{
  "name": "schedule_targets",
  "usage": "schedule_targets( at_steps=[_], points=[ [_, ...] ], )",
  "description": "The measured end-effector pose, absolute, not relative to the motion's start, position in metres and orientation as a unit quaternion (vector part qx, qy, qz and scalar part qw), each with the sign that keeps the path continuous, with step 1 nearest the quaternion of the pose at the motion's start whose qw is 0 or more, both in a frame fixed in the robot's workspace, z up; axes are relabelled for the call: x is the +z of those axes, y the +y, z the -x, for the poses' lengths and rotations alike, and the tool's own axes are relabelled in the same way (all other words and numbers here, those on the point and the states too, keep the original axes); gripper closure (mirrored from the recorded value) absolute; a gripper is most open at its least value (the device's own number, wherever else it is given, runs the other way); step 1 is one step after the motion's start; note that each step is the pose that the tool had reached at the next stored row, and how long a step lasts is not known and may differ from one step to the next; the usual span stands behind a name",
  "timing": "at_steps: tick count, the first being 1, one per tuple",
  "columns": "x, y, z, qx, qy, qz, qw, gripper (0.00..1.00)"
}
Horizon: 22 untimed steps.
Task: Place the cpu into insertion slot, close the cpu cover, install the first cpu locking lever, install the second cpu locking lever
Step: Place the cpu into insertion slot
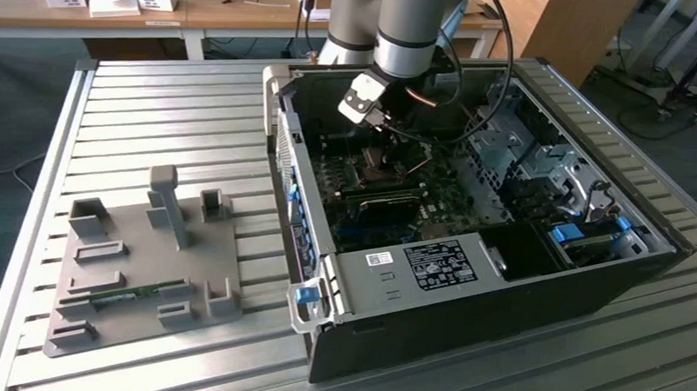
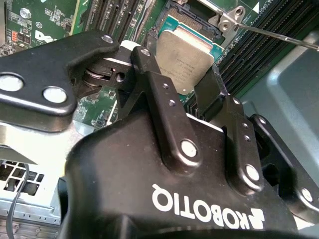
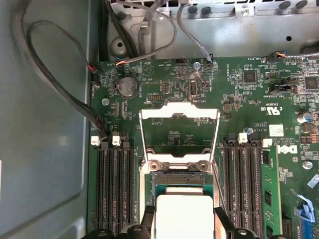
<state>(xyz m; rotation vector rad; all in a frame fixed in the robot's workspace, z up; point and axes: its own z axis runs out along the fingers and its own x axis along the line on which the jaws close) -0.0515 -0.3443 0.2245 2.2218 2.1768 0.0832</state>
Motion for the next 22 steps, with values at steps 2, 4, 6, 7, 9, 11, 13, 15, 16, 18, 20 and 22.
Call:
schedule_targets(
  at_steps=[2,4,6,7,9,11,13,15,16,18,20,22],
  points=[
    [0.224,-0.344,0.051,0.027,0.7,-0.713,0.015,0.46],
    [0.223,-0.344,0.051,0.027,0.701,-0.713,0.015,0.46],
    [0.223,-0.344,0.052,0.027,0.701,-0.712,0.015,0.46],
    [0.222,-0.344,0.051,0.027,0.701,-0.712,0.015,0.46],
    [0.222,-0.344,0.051,0.027,0.701,-0.712,0.015,0.46],
    [0.22,-0.344,0.051,0.027,0.701,-0.712,0.015,0.46],
    [0.219,-0.344,0.051,0.027,0.701,-0.712,0.015,0.46],
    [0.216,-0.344,0.051,0.027,0.701,-0.712,0.015,0.46],
    [0.215,-0.344,0.051,0.027,0.701,-0.712,0.015,0.46],
    [0.213,-0.344,0.052,0.027,0.701,-0.712,0.015,0.46],
    [0.211,-0.344,0.051,0.027,0.701,-0.712,0.015,0.46],
    [0.211,-0.344,0.052,0.027,0.701,-0.712,0.015,0.46]
  ],
)
